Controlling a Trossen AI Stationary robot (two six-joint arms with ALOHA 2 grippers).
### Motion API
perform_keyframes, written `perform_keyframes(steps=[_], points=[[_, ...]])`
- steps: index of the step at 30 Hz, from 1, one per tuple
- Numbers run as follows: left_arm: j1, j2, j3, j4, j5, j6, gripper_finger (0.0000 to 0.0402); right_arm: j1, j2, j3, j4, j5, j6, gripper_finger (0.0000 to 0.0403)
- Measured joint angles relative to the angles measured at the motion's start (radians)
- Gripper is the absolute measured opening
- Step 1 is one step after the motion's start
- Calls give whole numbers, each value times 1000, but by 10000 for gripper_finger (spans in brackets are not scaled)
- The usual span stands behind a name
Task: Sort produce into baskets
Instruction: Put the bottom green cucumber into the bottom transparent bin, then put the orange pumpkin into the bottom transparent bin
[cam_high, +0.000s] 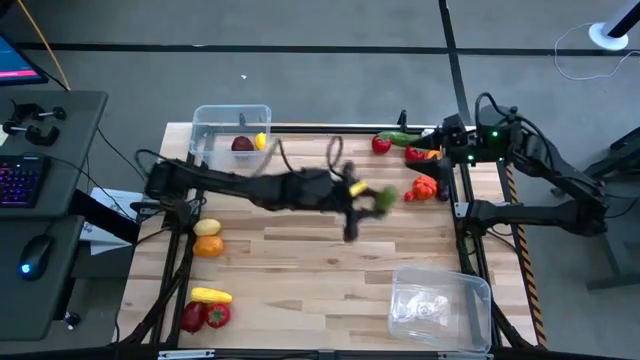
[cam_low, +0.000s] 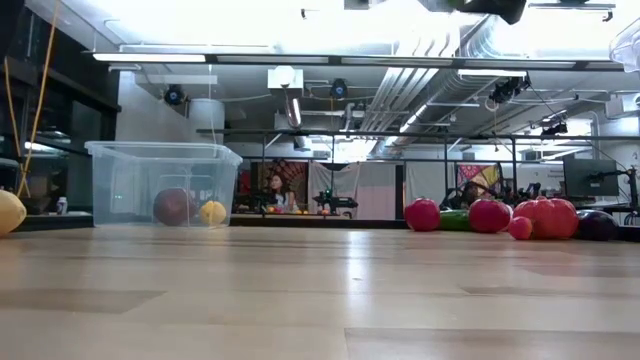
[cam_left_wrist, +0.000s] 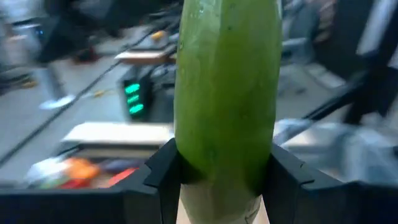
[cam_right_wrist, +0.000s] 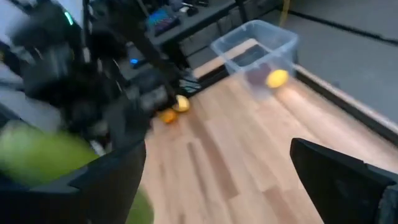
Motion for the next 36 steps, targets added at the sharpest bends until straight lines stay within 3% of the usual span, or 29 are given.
perform_keyframes(steps=[7,12,17,22,32,36], points=[[-109,249,130,217,58,82,158,0,-32,0,25,-43,114,392],[-169,367,218,328,60,64,178,0,-37,0,25,14,184,392],[-197,443,282,314,59,103,191,0,-36,0,30,79,185,392],[-198,449,291,265,41,142,207,0,-36,0,31,96,189,392],[-158,442,291,250,55,46,256,0,-36,0,44,97,184,392],[-141,372,289,128,58,140,271,0,-36,0,44,97,183,392]])
